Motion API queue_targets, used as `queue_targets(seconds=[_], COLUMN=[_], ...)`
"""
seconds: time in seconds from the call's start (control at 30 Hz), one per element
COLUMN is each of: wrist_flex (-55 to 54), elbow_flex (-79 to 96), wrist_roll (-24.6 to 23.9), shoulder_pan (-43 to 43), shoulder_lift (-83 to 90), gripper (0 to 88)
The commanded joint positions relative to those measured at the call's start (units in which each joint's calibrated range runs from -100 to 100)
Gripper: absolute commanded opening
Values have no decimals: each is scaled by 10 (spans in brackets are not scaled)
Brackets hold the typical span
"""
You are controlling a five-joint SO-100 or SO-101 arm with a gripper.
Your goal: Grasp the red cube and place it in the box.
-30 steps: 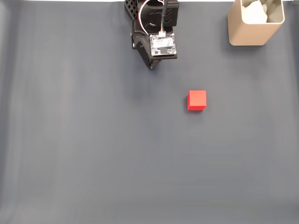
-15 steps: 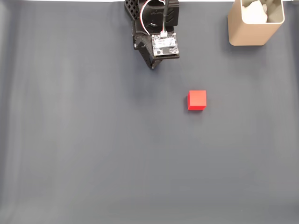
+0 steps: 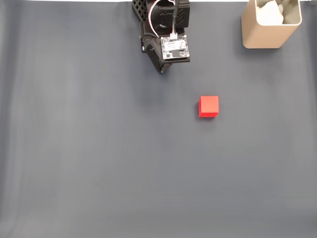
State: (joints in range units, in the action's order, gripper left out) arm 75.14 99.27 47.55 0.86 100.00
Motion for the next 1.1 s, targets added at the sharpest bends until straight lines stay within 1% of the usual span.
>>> queue_targets(seconds=[0.0, 1.07], wrist_flex=[9, 9], elbow_flex=[5, 5], wrist_roll=[-4, -9], shoulder_pan=[3, 7], shoulder_lift=[0, 0], gripper=[10, 3])
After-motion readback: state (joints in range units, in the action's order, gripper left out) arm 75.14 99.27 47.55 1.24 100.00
